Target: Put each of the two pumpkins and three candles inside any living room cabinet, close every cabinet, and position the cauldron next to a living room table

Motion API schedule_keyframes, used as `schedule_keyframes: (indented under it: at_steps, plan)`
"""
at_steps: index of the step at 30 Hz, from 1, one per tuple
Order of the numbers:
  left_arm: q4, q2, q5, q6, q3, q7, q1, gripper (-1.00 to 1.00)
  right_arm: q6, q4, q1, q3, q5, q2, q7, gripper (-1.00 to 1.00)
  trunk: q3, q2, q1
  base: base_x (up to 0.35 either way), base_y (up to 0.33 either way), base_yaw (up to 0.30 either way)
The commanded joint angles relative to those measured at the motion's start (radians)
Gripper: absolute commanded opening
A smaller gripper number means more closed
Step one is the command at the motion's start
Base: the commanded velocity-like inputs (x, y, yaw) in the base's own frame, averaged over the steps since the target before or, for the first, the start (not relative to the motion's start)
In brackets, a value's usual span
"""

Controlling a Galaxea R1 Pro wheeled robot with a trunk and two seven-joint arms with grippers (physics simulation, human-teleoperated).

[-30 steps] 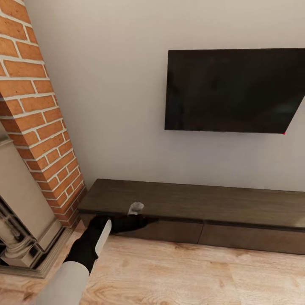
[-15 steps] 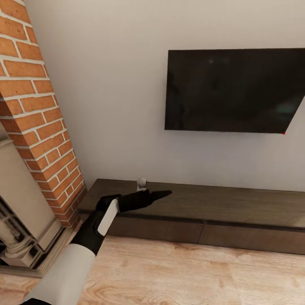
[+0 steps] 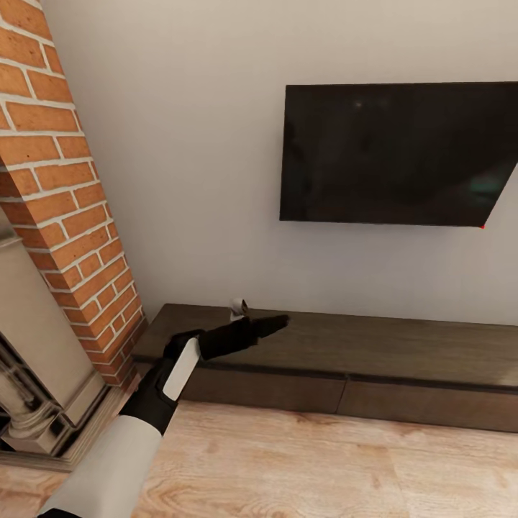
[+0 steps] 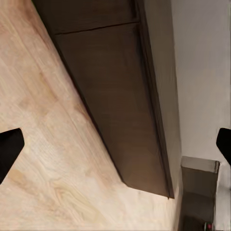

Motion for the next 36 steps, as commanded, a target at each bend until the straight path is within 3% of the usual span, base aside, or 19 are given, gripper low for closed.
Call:
schedule_keyframes:
  at_steps: [1, 5, 8, 9, 10, 12, 19, 22, 27, 36]
  plan:
    - [0.001, -0.004, 0.006, 0.0, -0.018, 0.001, 0.0, 1.0, 0.036, 0.004, -0.057, 0.002, 0.045, 0.006, -0.02, 1.0, 0.0, 0.0, 0.0, 0.0, 0.0, 0.0]
    - [-0.003, -0.002, 0.011, -0.001, -0.09, 0.001, 0.0, 1.0, 0.057, 0.047, -0.159, 0.013, 0.077, 0.015, 0.062, 1.0, 0.0, 0.0, 0.0, 0.0, 0.0, 0.0]
    - [-0.006, -0.005, 0.016, 0.0, -0.113, 0.001, 0.0, 1.0, 0.063, 0.08, -0.188, 0.092, 0.155, 0.023, 0.171, 1.0, 0.0, 0.0, 0.0, 0.0, 0.0, 0.0]
    - [-0.005, -0.005, 0.016, 0.0, -0.115, 0.001, 0.0, 1.0, 0.065, 0.082, -0.19, 0.109, 0.171, 0.023, 0.179, 1.0, 0.0, 0.0, 0.0, 0.0, 0.0, 0.0]
    - [0.0, -0.007, 0.018, -0.001, -0.119, 0.002, 0.0, 1.0, 0.085, 0.082, -0.195, 0.153, 0.218, 0.026, 0.184, 1.0, 0.0, 0.0, 0.0, 0.0, 0.0, 0.0]
    - [0.002, -0.007, 0.018, -0.004, -0.121, 0.002, 0.003, 1.0, 0.128, 0.079, -0.197, 0.175, 0.247, 0.03, 0.137, 1.0, 0.0, 0.0, 0.0, 0.0, 0.0, 0.0]
    - [0.003, -0.01, 0.018, -0.007, -0.123, 0.004, 0.005, 1.0, 0.163, 0.05, -0.208, 0.189, 0.261, 0.025, 0.073, 1.0, 0.0, 0.0, 0.0, 0.0, 0.0, 0.0]
    - [0.002, -0.012, 0.017, -0.008, -0.127, 0.004, 0.005, 1.0, 0.165, -0.001, -0.253, 0.19, 0.263, 0.022, 0.074, 1.0, 0.0, 0.0, 0.0, 0.0, 0.0, 0.0]
    - [0.0, -0.012, 0.018, -0.009, -0.16, 0.005, 0.005, 1.0, 0.164, -0.009, -0.316, 0.19, 0.264, 0.021, 0.083, 1.0, 0.0, 0.0, 0.0, 0.0, 0.0, 0.0]
    - [-0.005, -0.011, 0.018, -0.011, -0.166, 0.004, 0.005, 1.0, 0.1, -0.011, -0.33, 0.191, 0.258, 0.023, 0.084, 1.0, 0.0, 0.0, 0.0, 0.0, 0.0, 0.0]
